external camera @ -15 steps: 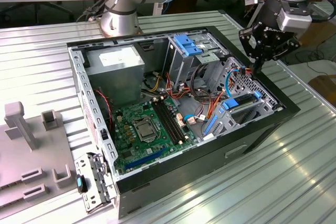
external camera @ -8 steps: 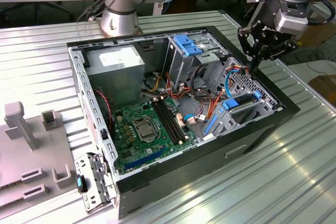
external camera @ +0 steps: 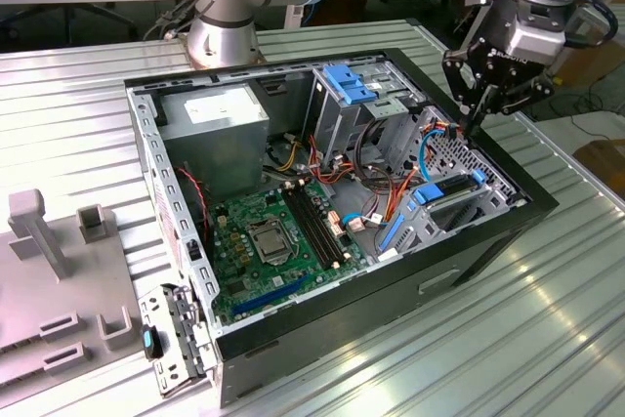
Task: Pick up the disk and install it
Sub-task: 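Insert the first disk wire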
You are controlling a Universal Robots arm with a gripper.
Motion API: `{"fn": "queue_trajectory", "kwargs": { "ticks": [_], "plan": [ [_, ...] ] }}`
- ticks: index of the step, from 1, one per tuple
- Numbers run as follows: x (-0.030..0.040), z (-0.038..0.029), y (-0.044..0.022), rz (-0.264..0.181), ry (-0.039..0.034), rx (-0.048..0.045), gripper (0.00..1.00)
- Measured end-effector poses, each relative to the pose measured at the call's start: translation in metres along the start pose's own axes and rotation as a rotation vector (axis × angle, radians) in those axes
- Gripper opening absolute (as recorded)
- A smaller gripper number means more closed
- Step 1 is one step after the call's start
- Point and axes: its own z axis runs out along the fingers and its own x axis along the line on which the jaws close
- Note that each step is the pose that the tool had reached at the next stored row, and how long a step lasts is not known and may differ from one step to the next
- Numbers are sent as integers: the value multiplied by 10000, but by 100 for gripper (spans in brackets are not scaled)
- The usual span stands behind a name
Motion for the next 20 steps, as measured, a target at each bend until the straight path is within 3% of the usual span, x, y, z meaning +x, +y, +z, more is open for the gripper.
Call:
{"fn": "queue_trajectory", "kwargs": {
  "ticks": [2,4,10,14,16,20],
  "plan": [
    [0,0,0,294,10,-36,16],
    [0,2,0,1025,33,-124,16],
    [-1,6,0,2033,66,-244,16],
    [-1,10,0,3028,96,-369,16],
    [0,12,2,3255,101,-401,16],
    [61,22,56,3299,101,-407,16]
  ]
}}
